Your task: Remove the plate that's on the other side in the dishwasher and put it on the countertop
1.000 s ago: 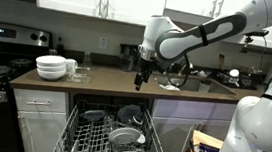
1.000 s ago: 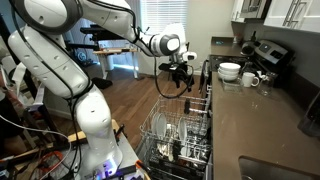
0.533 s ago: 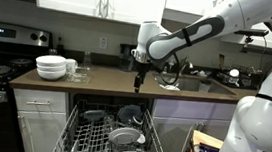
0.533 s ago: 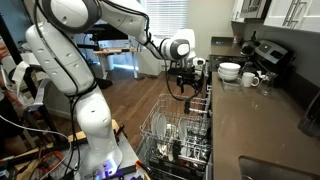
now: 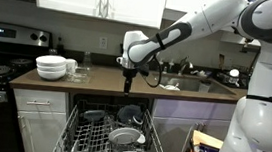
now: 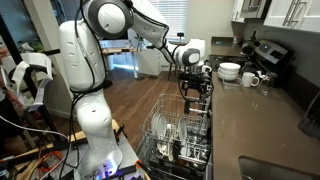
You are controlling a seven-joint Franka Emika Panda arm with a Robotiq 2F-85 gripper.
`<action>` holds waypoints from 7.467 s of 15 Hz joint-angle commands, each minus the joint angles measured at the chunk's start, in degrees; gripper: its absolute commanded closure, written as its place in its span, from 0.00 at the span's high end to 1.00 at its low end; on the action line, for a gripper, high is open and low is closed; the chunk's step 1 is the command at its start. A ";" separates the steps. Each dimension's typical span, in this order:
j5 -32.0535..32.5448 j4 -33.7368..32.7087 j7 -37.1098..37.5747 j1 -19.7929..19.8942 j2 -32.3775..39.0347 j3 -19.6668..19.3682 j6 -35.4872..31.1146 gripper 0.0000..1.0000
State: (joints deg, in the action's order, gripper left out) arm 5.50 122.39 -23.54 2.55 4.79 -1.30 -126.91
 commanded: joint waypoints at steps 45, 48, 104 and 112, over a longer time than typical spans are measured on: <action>1.41 -12.60 0.04 -0.32 30.03 3.39 2.67 0.27; 1.21 -12.87 -0.32 -0.20 30.30 3.60 2.56 0.14; 0.98 -10.45 2.61 -1.79 20.73 5.38 13.46 0.02; 0.46 -10.28 2.13 -2.63 18.30 5.76 15.90 0.02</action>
State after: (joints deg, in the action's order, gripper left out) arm 6.34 110.40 -22.22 0.17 25.77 4.00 -113.47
